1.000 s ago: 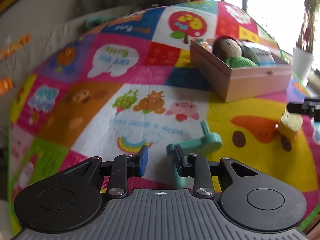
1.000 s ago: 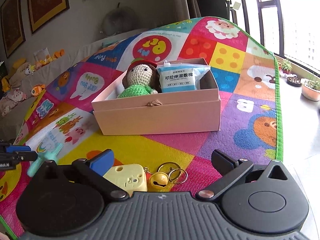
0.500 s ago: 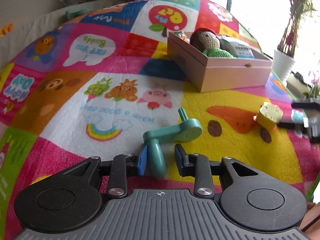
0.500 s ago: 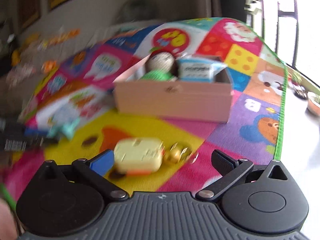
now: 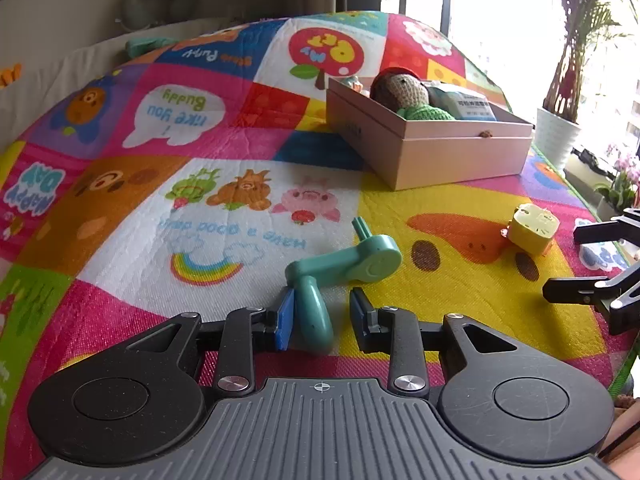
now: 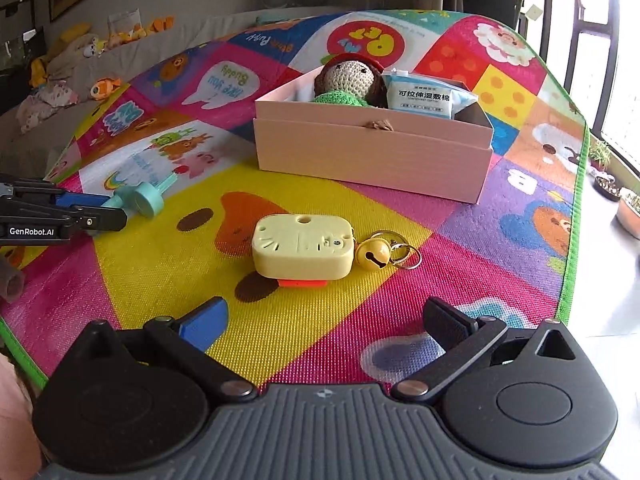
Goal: Organize objects
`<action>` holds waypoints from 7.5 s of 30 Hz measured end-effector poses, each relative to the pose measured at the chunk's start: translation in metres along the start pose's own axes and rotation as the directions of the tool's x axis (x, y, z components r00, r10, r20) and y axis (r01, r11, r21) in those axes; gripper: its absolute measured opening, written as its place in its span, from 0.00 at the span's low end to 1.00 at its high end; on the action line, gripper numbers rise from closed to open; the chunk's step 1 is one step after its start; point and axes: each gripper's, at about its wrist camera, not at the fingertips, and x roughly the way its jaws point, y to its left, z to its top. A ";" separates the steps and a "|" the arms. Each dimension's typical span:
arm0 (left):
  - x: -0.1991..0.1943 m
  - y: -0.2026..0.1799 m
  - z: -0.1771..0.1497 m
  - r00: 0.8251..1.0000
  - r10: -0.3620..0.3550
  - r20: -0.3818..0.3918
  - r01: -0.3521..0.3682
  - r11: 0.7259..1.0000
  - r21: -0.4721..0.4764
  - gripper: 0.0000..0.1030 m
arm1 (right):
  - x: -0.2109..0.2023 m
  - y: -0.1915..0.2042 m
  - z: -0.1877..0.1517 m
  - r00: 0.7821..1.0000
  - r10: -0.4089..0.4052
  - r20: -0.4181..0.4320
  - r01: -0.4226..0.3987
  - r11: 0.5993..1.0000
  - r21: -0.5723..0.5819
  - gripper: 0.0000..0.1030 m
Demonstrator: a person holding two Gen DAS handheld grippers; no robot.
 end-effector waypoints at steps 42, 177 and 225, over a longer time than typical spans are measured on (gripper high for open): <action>0.009 0.013 0.004 0.998 0.055 0.024 -0.053 0.997 -0.062 0.21 | 0.019 -0.003 0.028 1.000 0.011 -0.017 -0.011 0.999 -0.036 0.79; 0.027 -0.026 0.123 0.967 -0.211 0.143 0.221 0.974 -0.056 0.14 | -0.074 -0.038 0.066 0.952 -0.048 0.303 0.028 0.997 0.071 0.57; 0.061 0.024 0.102 0.947 -0.301 0.116 0.322 0.877 -0.357 0.16 | 0.009 -0.103 0.179 0.993 -0.049 0.106 0.046 0.998 0.034 0.78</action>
